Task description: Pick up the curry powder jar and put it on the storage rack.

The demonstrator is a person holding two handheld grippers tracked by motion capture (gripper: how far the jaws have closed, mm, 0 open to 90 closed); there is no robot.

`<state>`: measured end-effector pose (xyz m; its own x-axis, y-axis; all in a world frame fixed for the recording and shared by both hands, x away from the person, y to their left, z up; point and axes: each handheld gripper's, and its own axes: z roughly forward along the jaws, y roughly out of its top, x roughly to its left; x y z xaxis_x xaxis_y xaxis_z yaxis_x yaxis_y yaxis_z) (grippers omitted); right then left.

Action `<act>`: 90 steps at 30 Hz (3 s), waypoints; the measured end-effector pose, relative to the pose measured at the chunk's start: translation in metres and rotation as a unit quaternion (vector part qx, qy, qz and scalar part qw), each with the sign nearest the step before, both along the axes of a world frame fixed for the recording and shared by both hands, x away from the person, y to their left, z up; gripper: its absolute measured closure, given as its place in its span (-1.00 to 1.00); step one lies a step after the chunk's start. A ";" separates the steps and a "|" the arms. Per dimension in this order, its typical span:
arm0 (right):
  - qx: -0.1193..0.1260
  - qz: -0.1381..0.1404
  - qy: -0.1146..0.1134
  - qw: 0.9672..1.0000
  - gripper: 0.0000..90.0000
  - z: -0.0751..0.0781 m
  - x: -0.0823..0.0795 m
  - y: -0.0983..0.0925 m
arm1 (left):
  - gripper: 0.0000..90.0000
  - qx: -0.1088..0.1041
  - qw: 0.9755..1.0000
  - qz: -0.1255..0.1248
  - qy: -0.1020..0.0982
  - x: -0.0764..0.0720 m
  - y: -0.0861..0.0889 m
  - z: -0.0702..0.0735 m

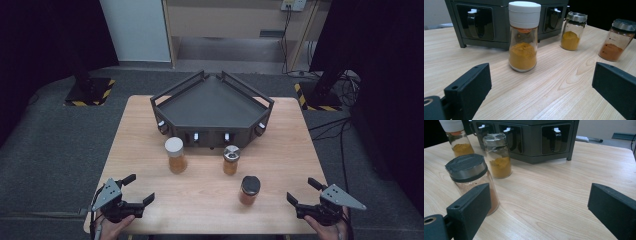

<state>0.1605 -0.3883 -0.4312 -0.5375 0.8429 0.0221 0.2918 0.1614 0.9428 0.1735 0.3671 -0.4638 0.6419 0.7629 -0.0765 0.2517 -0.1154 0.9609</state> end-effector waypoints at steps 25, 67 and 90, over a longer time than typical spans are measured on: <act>-0.005 0.001 -0.006 1.000 -0.88 0.001 -0.003 0.001 | -0.96 0.005 1.000 -0.003 0.006 0.002 -0.001 0.001; 0.008 -0.002 -0.005 1.000 -0.88 0.000 -0.003 -0.002 | -0.95 0.011 1.000 -0.022 0.017 0.008 -0.004 0.016; 0.007 -0.006 -0.005 1.000 -0.87 0.000 -0.003 -0.002 | -0.94 0.025 0.999 -0.041 0.025 0.025 0.005 0.047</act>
<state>0.1571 -0.3901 -0.4316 -0.5279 0.8488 0.0296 0.2850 0.1441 0.9476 0.1987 0.3717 -0.4167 0.6994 0.7110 -0.0731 0.2865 -0.1852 0.9400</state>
